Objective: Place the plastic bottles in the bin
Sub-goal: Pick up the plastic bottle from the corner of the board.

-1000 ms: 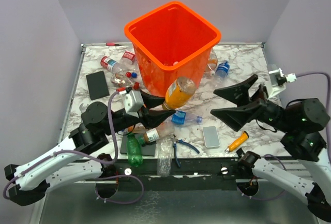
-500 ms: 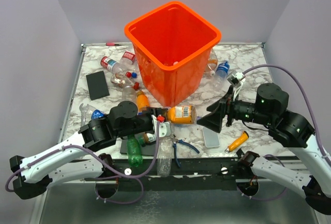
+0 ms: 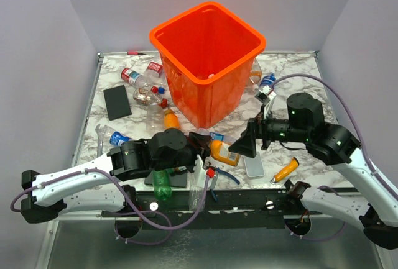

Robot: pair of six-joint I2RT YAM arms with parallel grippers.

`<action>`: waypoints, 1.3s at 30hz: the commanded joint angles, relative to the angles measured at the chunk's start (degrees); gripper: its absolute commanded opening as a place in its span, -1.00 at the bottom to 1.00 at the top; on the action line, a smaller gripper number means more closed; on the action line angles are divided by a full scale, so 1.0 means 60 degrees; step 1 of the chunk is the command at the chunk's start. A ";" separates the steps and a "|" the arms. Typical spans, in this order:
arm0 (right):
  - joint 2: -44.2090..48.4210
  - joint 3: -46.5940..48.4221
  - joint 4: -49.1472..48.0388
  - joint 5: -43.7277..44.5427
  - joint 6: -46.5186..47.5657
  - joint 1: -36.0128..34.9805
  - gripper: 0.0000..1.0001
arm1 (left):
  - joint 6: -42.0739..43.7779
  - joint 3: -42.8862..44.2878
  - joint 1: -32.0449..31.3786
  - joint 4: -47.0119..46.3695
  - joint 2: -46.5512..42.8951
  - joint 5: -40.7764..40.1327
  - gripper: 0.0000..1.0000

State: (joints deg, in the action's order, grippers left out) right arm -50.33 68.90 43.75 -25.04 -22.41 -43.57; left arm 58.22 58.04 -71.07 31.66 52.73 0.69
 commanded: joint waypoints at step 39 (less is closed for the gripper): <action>0.2987 -0.2910 -0.3481 -0.0029 -0.0150 -0.0148 -0.28 | -0.4557 0.0311 -0.0501 -0.2972 -0.2088 -0.0476 0.98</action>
State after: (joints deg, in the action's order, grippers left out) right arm -38.17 56.25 31.33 -29.91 -23.68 -44.18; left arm 53.34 58.81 -73.76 26.68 42.33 -4.49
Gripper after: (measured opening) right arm 0.641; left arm 0.989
